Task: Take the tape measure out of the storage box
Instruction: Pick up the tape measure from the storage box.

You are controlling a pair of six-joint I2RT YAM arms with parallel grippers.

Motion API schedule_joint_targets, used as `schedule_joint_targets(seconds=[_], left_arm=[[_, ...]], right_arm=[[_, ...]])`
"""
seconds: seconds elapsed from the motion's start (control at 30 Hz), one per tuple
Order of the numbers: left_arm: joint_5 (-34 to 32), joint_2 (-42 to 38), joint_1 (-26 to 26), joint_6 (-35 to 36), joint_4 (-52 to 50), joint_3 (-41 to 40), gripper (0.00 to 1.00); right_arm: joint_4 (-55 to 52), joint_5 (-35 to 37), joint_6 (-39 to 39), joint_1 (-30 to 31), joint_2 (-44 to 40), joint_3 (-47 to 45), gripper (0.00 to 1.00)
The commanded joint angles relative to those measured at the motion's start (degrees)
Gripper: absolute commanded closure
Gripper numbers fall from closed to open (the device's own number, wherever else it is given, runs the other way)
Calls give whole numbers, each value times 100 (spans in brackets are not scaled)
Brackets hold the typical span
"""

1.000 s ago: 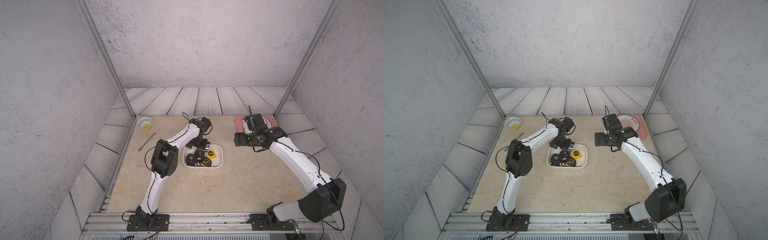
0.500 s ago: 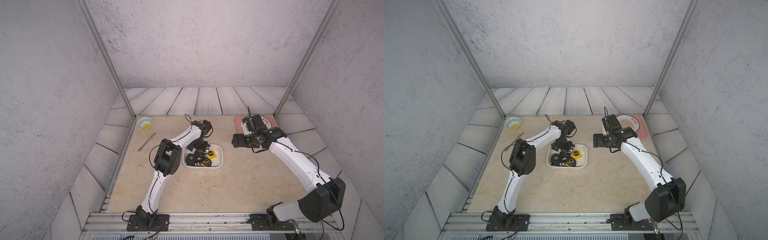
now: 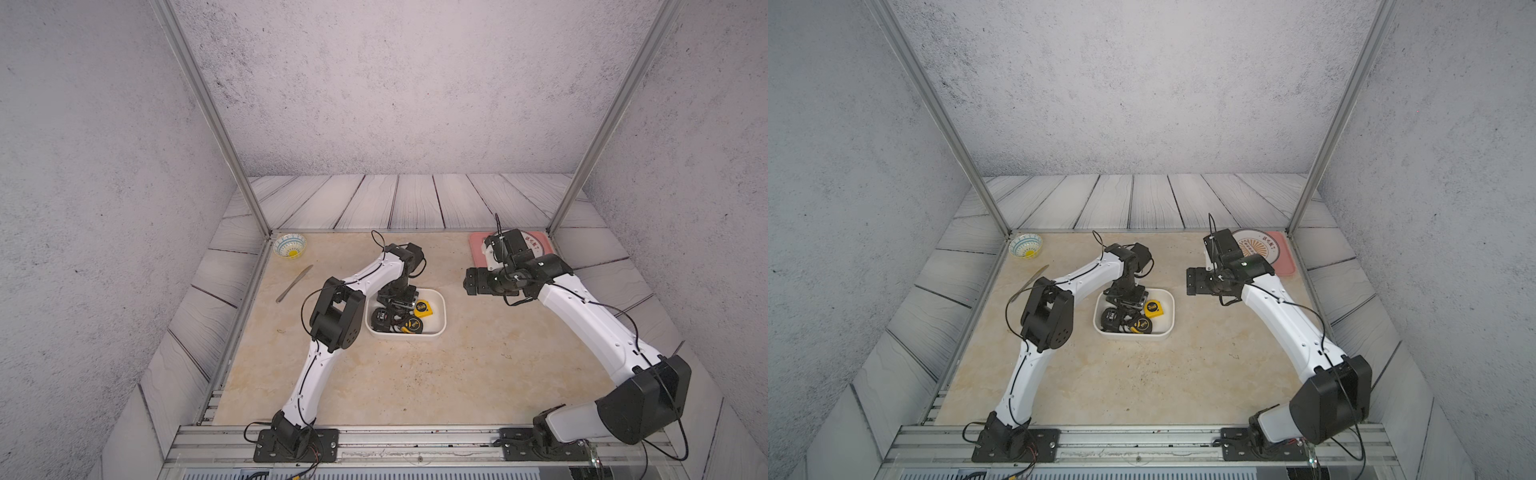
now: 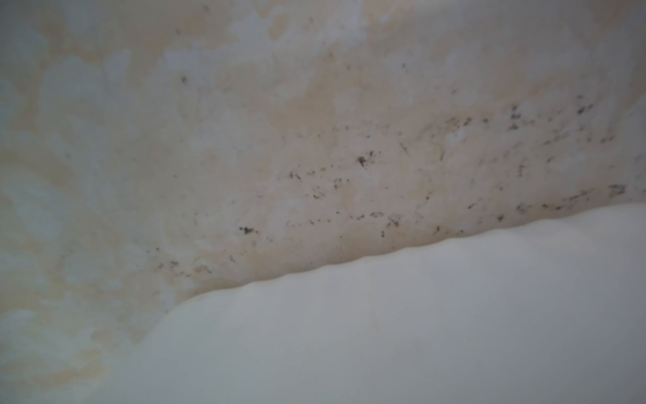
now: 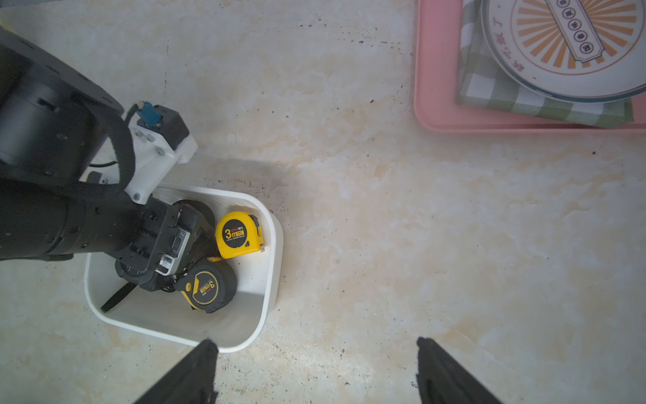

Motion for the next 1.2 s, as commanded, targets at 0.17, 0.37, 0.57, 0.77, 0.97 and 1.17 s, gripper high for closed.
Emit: schedule_joint_targets(seconds=[0.17, 0.37, 0.57, 0.77, 0.97, 1.17], left_arm=[[-153, 149, 9, 29, 31, 3, 54], [-471, -261, 8, 20, -55, 199, 98], [-794, -617, 33, 55, -518, 799, 100], [-393, -993, 79, -27, -913, 1218, 100], [648, -1425, 293, -498, -997, 1335, 100], [2237, -1841, 516, -1187, -431, 1323, 100]], right_arm=[[-71, 99, 17, 9, 33, -36, 9], [-10, 22, 18, 11, 53, -62, 10], [78, -219, -9, 10, 72, -36, 11], [192, -482, 17, 8, 77, -65, 13], [432, -710, 119, 4, -85, -199, 19], [1240, -938, 352, 4, -493, -686, 25]])
